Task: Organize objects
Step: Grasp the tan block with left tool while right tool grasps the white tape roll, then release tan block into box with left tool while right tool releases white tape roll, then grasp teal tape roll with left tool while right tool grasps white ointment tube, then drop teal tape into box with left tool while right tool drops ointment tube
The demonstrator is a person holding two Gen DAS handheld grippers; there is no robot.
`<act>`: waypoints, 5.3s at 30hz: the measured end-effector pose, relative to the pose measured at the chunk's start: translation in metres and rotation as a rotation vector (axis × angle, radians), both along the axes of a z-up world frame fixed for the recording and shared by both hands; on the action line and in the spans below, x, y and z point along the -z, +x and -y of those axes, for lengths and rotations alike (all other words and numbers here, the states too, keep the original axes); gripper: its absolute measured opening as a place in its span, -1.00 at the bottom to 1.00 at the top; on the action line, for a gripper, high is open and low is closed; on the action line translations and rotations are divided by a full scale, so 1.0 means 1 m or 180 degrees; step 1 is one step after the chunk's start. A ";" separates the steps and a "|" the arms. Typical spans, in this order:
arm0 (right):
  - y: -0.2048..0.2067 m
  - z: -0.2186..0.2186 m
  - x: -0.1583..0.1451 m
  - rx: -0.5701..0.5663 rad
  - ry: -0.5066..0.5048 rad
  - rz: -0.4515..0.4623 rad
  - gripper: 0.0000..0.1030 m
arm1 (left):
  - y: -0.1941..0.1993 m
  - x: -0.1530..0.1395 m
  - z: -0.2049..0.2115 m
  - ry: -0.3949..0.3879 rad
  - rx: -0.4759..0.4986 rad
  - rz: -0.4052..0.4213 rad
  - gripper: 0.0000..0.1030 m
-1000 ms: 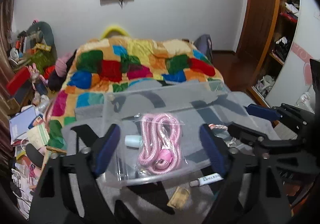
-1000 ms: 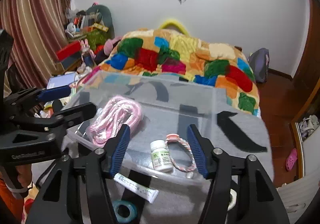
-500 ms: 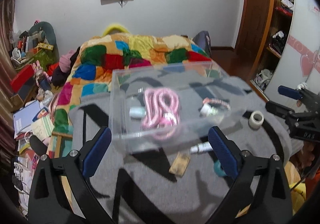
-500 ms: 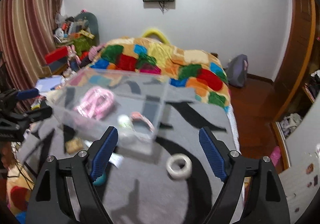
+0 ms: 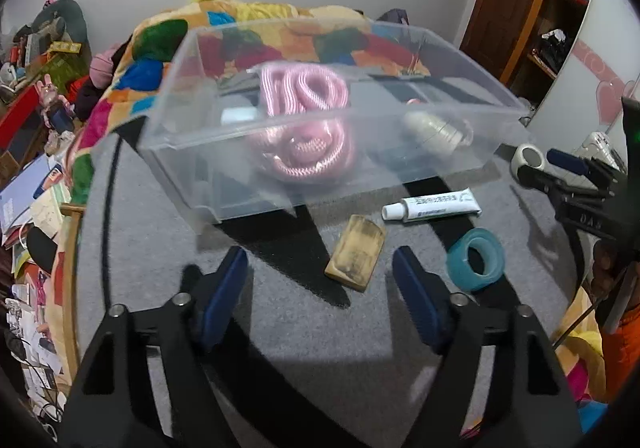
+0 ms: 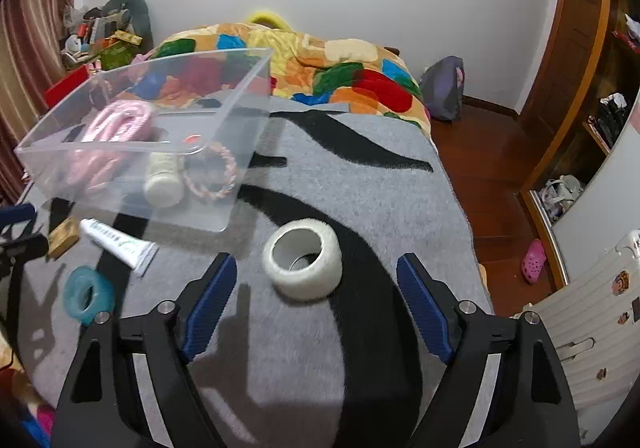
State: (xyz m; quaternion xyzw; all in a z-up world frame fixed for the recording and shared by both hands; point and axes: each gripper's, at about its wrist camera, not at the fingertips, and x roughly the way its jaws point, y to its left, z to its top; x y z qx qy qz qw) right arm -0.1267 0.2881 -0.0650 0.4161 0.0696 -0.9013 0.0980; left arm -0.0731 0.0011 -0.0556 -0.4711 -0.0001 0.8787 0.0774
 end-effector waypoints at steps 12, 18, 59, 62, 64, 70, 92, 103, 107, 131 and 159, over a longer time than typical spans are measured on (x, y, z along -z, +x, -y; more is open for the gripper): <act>0.003 0.004 -0.003 -0.0097 -0.0150 0.0059 -0.28 | 0.004 0.007 -0.020 -0.0031 0.0223 -0.0092 -0.48; 0.022 0.008 -0.021 -0.0203 -0.0277 -0.0044 -0.28 | 0.013 0.004 -0.018 0.0013 0.0177 -0.0138 -0.54; -0.044 0.130 -0.043 -0.0768 -0.0565 0.0077 -0.28 | -0.063 -0.074 0.041 0.0402 -0.0335 -0.0588 -0.55; -0.043 0.134 -0.040 -0.0820 -0.0551 0.0102 -0.27 | -0.066 -0.062 0.040 0.0398 -0.0333 -0.0468 -0.55; -0.041 0.135 -0.041 -0.0849 -0.0553 0.0106 -0.27 | -0.066 -0.058 0.040 0.0418 -0.0319 -0.0413 -0.55; -0.038 0.132 -0.048 -0.0881 -0.0522 0.0060 -0.20 | -0.057 -0.069 0.037 0.0372 -0.0282 -0.0519 -0.55; 0.032 0.038 -0.059 -0.0732 -0.0378 -0.0132 -0.07 | 0.010 -0.035 -0.039 0.0315 0.0276 -0.0208 0.35; 0.034 0.041 -0.024 -0.0868 -0.0375 0.0161 -0.07 | 0.015 0.002 -0.082 0.0284 0.0476 0.0063 -0.17; 0.029 0.061 -0.016 -0.1064 -0.0351 0.0215 -0.07 | 0.020 -0.001 -0.067 0.0373 0.0394 0.0010 -0.23; 0.047 0.118 0.008 -0.1805 -0.0130 0.0421 -0.63 | 0.039 -0.012 -0.002 0.0492 -0.0024 -0.0138 -0.23; 0.044 0.111 -0.037 -0.1520 -0.0505 0.0025 -0.71 | 0.022 -0.070 0.003 0.0378 -0.0084 -0.0626 -0.23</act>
